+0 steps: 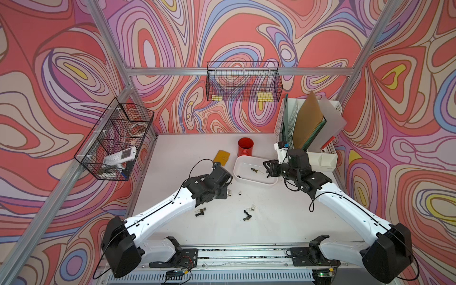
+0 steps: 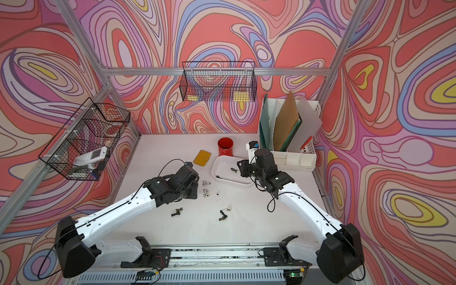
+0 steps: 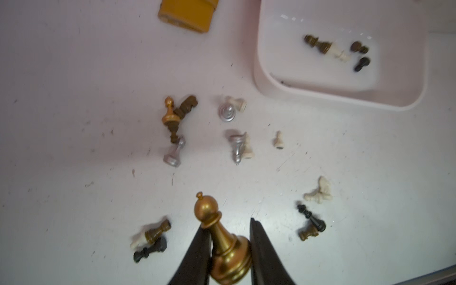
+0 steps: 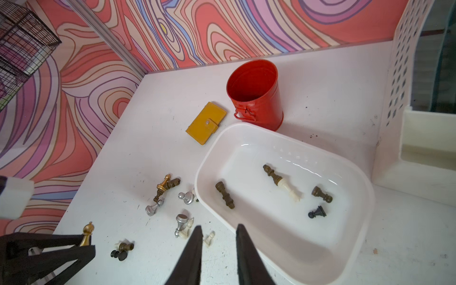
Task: Put the chess pieces into the storage box
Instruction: Place the chess piece in the storage box.
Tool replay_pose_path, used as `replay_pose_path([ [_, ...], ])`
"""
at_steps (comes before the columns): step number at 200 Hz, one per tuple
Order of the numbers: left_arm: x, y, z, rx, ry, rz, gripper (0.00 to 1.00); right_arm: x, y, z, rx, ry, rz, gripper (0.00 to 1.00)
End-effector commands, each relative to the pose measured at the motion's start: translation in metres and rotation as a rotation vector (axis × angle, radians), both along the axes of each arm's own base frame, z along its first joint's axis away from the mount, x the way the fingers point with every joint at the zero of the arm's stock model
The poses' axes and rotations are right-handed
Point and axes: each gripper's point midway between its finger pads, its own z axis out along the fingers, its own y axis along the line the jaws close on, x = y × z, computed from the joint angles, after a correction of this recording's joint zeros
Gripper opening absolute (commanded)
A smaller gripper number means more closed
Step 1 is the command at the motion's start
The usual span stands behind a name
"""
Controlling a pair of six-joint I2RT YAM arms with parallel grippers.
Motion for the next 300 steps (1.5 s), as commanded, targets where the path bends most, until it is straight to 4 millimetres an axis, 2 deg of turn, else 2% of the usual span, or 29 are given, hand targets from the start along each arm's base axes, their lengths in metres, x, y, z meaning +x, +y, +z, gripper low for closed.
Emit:
replay_pose_path([
  [1,0.050,-0.038,0.034,0.008,-0.199,-0.087,0.22,0.005,-0.006,0.012,-0.002,-0.056,-0.036,0.26],
  [12,0.071,-0.057,0.042,-0.003,-0.251,-0.114,0.22,0.005,-0.008,0.019,-0.005,-0.073,-0.046,0.26],
  [13,0.072,-0.059,0.037,0.006,-0.244,-0.118,0.22,0.005,-0.009,0.020,-0.006,-0.076,-0.046,0.26],
  [16,0.077,-0.066,0.043,-0.008,-0.270,-0.128,0.22,0.004,-0.010,0.021,-0.006,-0.081,-0.049,0.26],
  [34,0.107,-0.095,0.040,-0.007,-0.316,-0.155,0.22,0.000,-0.018,0.033,-0.013,-0.119,-0.078,0.26],
  [65,0.144,-0.140,0.020,-0.013,-0.340,-0.214,0.21,-0.013,-0.039,0.050,-0.035,-0.177,-0.144,0.26],
  [103,0.169,-0.163,-0.003,-0.011,-0.377,-0.223,0.21,-0.026,-0.059,0.063,-0.085,-0.215,-0.196,0.26],
  [127,0.176,-0.174,-0.017,-0.012,-0.390,-0.242,0.21,-0.030,-0.065,0.068,-0.101,-0.231,-0.213,0.26],
  [162,0.180,-0.178,-0.040,0.010,-0.360,-0.248,0.21,-0.030,-0.066,0.070,-0.104,-0.240,-0.217,0.26],
  [193,0.187,-0.170,-0.060,0.072,-0.363,-0.219,0.22,-0.030,-0.065,0.067,-0.099,-0.230,-0.212,0.26],
  [254,0.208,-0.159,-0.087,0.137,-0.353,-0.161,0.26,-0.035,-0.067,0.062,-0.096,-0.217,-0.212,0.27],
  [274,0.210,-0.157,-0.091,0.148,-0.342,-0.149,0.31,-0.037,-0.068,0.062,-0.097,-0.214,-0.214,0.27],
  [300,0.211,-0.154,-0.084,0.154,-0.351,-0.131,0.40,-0.039,-0.068,0.061,-0.094,-0.209,-0.213,0.27],
])
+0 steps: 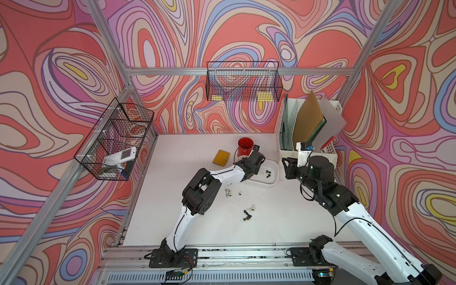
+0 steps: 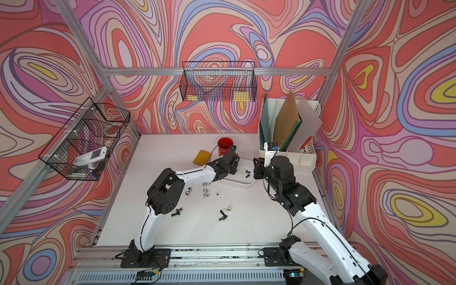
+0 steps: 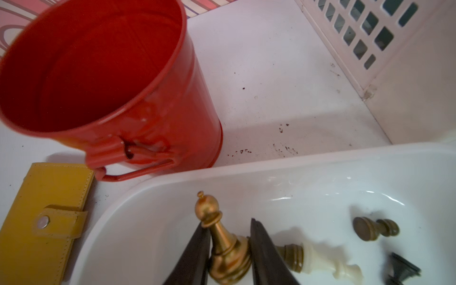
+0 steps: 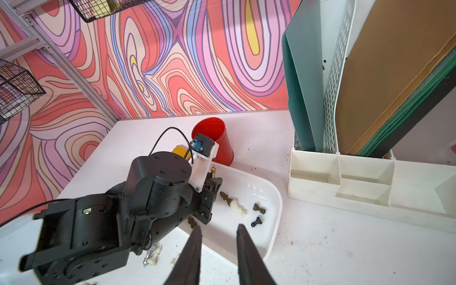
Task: Put the chess pieces into the storage box
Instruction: Place the chess piece in the storage box.
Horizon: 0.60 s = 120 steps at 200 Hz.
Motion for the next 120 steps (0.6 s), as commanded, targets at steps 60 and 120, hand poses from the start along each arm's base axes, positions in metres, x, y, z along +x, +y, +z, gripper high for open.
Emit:
replay_pose_path([
  [60,0.001,0.012,0.060,-0.055,-0.068,0.049,0.43,-0.004,0.007,-0.009,0.004,0.055,0.042,0.29],
  [120,-0.046,0.056,0.126,-0.097,-0.076,0.064,0.43,-0.010,0.044,-0.071,-0.017,0.309,0.228,0.29],
])
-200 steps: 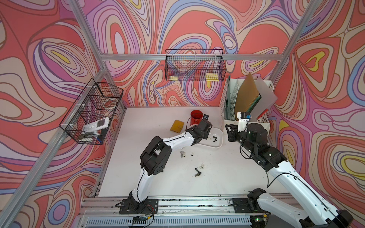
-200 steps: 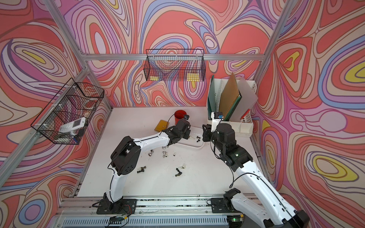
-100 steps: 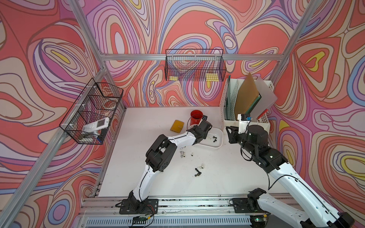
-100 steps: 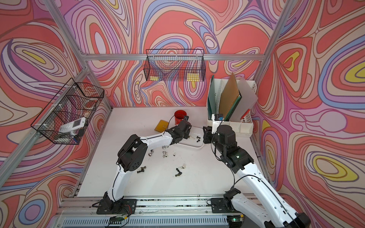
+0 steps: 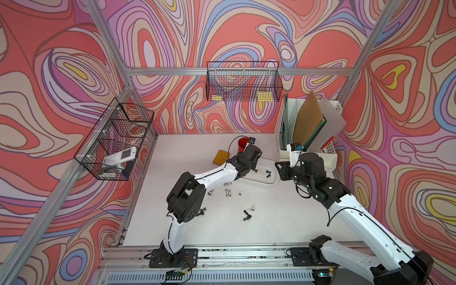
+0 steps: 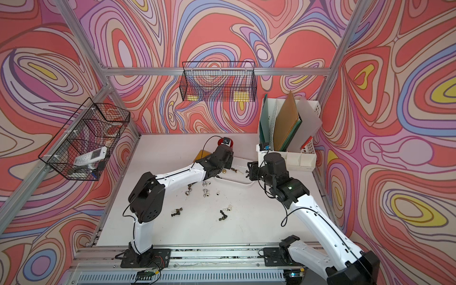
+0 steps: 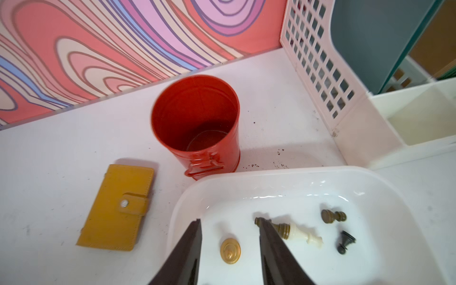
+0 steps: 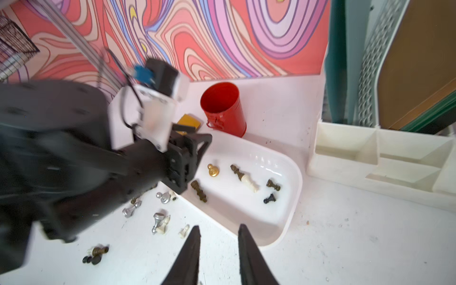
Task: Put the chess pieces into the storage box
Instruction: Place the chess piece in the storage box, then pick up the chess piece at the center of the board.
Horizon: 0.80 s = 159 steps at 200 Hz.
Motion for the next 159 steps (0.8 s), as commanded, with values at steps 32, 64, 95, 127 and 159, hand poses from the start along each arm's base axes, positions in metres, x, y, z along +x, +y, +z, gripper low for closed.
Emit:
replay_pose_path([
  [32,-0.067,0.068,0.040,0.035,0.062,0.028,0.43,-0.026,0.031,-0.065,0.016,0.250,0.198,0.29],
  [64,-0.118,0.107,0.037,0.060,0.159,0.017,0.43,-0.041,0.044,-0.096,0.038,0.359,0.273,0.30],
  [95,-0.162,0.136,0.026,0.053,0.255,0.002,0.43,-0.056,0.062,-0.125,-0.027,0.445,0.336,0.30],
  [127,-0.189,0.171,0.007,0.062,0.322,0.110,0.43,-0.059,0.099,-0.140,-0.114,0.437,0.379,0.31],
  [159,-0.207,0.189,-0.014,0.057,0.384,0.182,0.42,-0.028,0.133,-0.143,-0.052,0.416,0.361,0.31],
])
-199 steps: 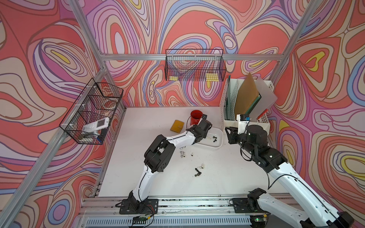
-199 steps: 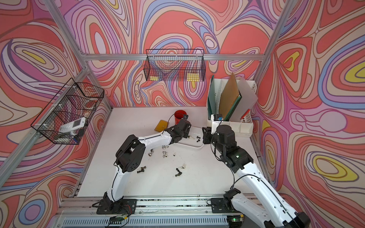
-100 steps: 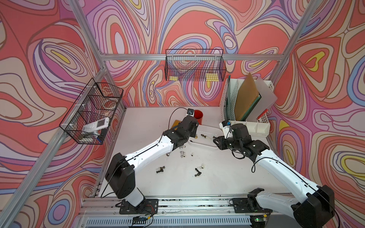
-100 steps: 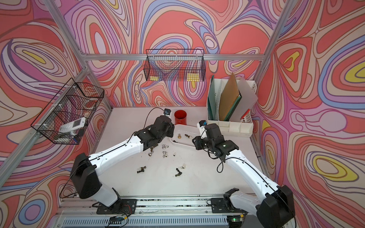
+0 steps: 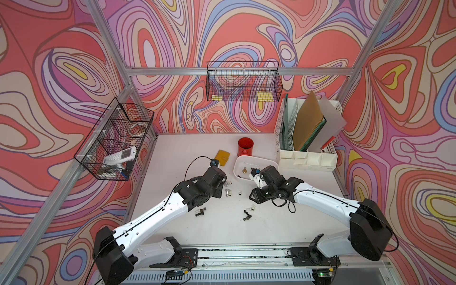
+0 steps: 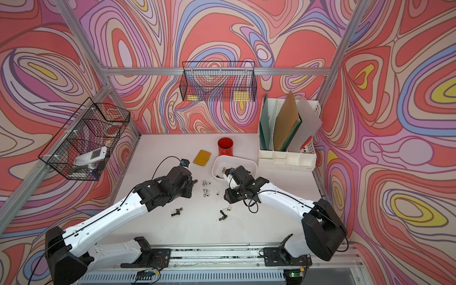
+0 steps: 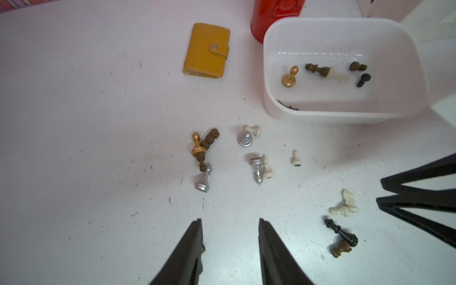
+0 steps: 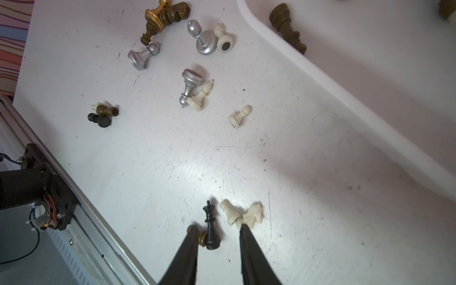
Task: Put the chess pieces into the storage box
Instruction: Pick up the chess piece at the center of the board.
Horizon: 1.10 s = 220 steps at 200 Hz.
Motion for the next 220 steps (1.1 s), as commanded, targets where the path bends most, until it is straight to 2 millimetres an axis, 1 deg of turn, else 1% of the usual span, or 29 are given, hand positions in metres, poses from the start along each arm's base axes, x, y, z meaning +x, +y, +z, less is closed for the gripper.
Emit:
replay_pose_path([
  [1,-0.021,0.024,-0.022,0.032,0.093,0.089,0.42,0.038,0.025,0.016,0.063,-0.075,-0.055,0.31],
  [20,-0.029,0.032,-0.028,0.050,0.120,0.111,0.41,0.060,0.044,0.017,0.074,-0.094,-0.061,0.31],
  [42,-0.035,0.039,-0.033,0.072,0.141,0.122,0.40,0.080,0.065,0.016,0.069,-0.107,-0.047,0.30],
  [46,-0.036,0.040,-0.034,0.075,0.144,0.125,0.40,0.082,0.070,0.016,0.068,-0.107,-0.039,0.30],
  [49,-0.036,0.041,-0.034,0.076,0.144,0.128,0.40,0.084,0.072,0.021,0.072,-0.118,-0.036,0.30],
  [51,-0.037,0.042,-0.034,0.078,0.144,0.130,0.40,0.085,0.074,0.013,0.059,-0.105,-0.032,0.30],
  [54,-0.038,0.043,-0.034,0.079,0.145,0.133,0.39,0.086,0.076,0.010,0.051,-0.105,-0.030,0.30],
  [72,-0.041,0.048,-0.033,0.076,0.141,0.143,0.38,0.096,0.088,0.010,0.037,-0.127,-0.019,0.30],
  [91,-0.044,0.053,-0.030,0.063,0.119,0.153,0.38,0.105,0.094,0.004,0.016,-0.125,-0.017,0.30],
  [120,-0.046,0.058,-0.026,0.038,0.081,0.158,0.38,0.110,0.103,-0.007,-0.013,-0.115,-0.001,0.30],
  [154,-0.048,0.061,-0.026,0.030,0.063,0.155,0.39,0.112,0.111,-0.019,-0.052,-0.105,0.015,0.30],
  [179,-0.049,0.065,-0.030,0.045,0.064,0.156,0.39,0.113,0.116,-0.025,-0.073,-0.110,0.023,0.31],
  [220,-0.051,0.063,-0.036,0.036,0.073,0.149,0.40,0.115,0.123,-0.039,-0.098,-0.090,0.031,0.31],
])
